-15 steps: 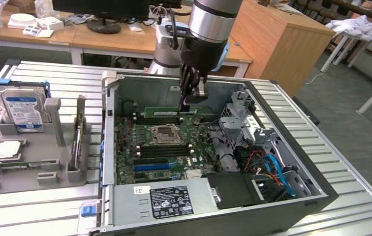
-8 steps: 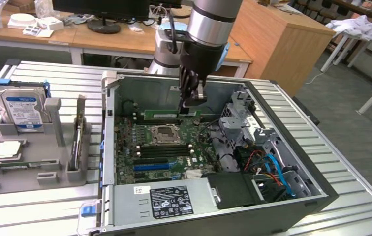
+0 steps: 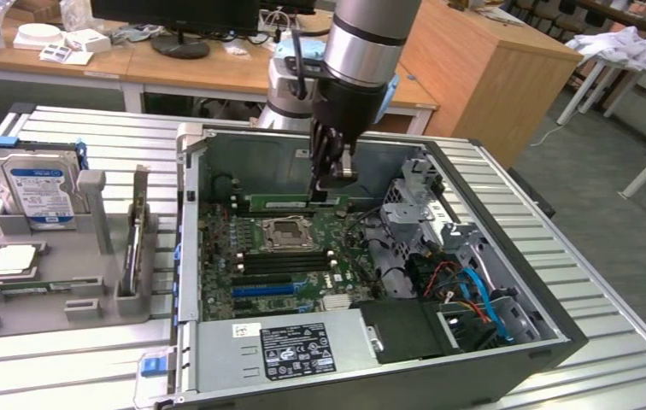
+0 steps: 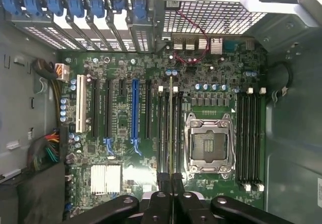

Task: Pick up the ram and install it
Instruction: 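Pick up the ram and move it above insertion slot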

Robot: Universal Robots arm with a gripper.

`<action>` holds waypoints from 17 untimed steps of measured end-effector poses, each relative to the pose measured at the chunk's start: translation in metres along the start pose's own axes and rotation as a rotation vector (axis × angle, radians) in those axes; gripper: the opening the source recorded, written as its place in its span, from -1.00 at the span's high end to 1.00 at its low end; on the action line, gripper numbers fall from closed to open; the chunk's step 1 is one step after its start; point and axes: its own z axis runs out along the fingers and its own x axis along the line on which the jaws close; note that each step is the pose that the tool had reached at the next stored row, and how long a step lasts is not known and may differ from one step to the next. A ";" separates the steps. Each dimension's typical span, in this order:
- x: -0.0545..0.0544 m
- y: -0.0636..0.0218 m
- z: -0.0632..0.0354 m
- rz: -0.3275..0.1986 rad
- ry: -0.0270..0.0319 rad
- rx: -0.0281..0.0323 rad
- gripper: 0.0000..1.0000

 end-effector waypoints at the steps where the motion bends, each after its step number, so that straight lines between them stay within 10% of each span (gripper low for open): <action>1: 0.000 0.0000 0.0009 0.000 0.0000 0.0000 0.76; 17: 0.000 -0.0002 0.0119 0.013 -0.0003 0.0003 0.76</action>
